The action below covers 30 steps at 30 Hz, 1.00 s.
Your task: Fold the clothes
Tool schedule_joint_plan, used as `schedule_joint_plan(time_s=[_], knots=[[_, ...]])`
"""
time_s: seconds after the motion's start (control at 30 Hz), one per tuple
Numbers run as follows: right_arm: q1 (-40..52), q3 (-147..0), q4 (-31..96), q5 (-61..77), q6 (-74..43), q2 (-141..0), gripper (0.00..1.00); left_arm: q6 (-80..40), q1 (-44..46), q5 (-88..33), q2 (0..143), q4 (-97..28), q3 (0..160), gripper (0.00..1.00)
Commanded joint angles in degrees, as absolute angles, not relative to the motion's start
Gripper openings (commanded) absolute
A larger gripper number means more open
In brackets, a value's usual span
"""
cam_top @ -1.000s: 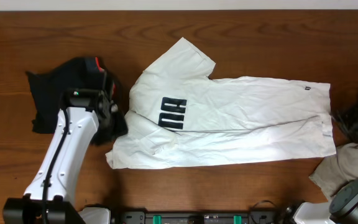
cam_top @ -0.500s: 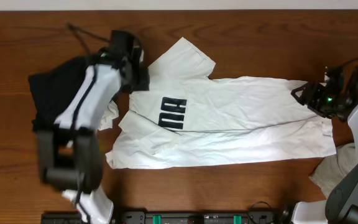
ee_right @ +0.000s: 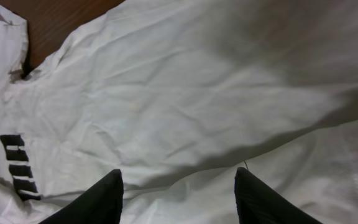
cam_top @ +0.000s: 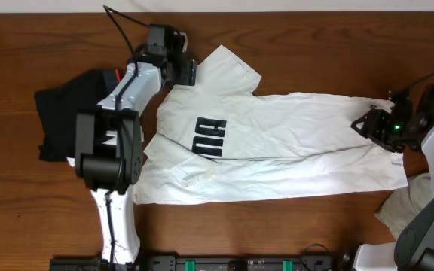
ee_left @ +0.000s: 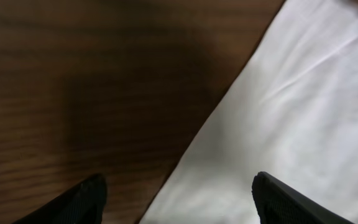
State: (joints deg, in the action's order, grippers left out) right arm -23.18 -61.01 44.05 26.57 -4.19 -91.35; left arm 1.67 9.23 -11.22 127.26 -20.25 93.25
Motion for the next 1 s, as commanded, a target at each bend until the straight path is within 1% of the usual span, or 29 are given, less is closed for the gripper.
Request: schedule_joint_plan(time_s=[0.0, 0.07, 0.17, 0.37, 0.43, 0.53, 0.57, 0.63, 0.83, 0.87, 0.97], knots=[[-22.9, -61.9, 44.2, 25.5, -2.9, -90.7, 0.55, 3.9, 9.3, -10.9, 130.8, -20.0, 94.0, 0.77], [-22.9, -61.9, 44.2, 25.5, -2.9, -90.7, 0.55, 4.3, 9.3, -10.9, 131.7, -20.1, 94.0, 0.75], [-22.9, -61.9, 44.2, 25.5, -2.9, -90.6, 0.55, 4.3, 9.3, -10.9, 132.4, -21.3, 94.0, 0.66], [-22.9, -61.9, 42.2, 25.5, -2.9, -90.7, 0.55, 5.2, 9.4, -11.0, 132.4, -27.9, 94.0, 0.41], [-22.9, -61.9, 40.4, 25.5, -2.9, -90.6, 0.55, 6.2, 9.4, -11.0, 132.4, -30.7, 94.0, 0.34], [-22.9, -61.9, 37.5, 24.7, -4.3, -90.7, 0.54, 7.8, 9.4, -10.9, 132.3, -34.1, 94.0, 0.19], [-23.0, -61.9, 36.8, 23.9, -5.2, -90.7, 0.54, 7.9, 9.4, -10.9, 132.3, -35.0, 94.0, 0.09], [-23.1, -61.9, 35.2, 21.6, -6.4, -90.7, 0.54, 7.9, 9.4, -10.9, 131.9, -36.3, 94.1, 0.06], [-24.1, -61.9, 31.8, 19.5, -8.1, -91.1, 0.54, 7.9, 9.3, -10.9, 127.1, -39.6, 95.2, 0.06], [-24.3, -61.9, 31.3, 19.3, -8.1, -91.4, 0.52, 7.6, 9.3, -10.9, 126.0, -40.2, 95.9, 0.06], [-24.3, -61.9, 29.5, 16.6, -9.3, -92.5, 0.50, 6.2, 9.4, -10.9, 122.5, -41.0, 97.0, 0.06]])
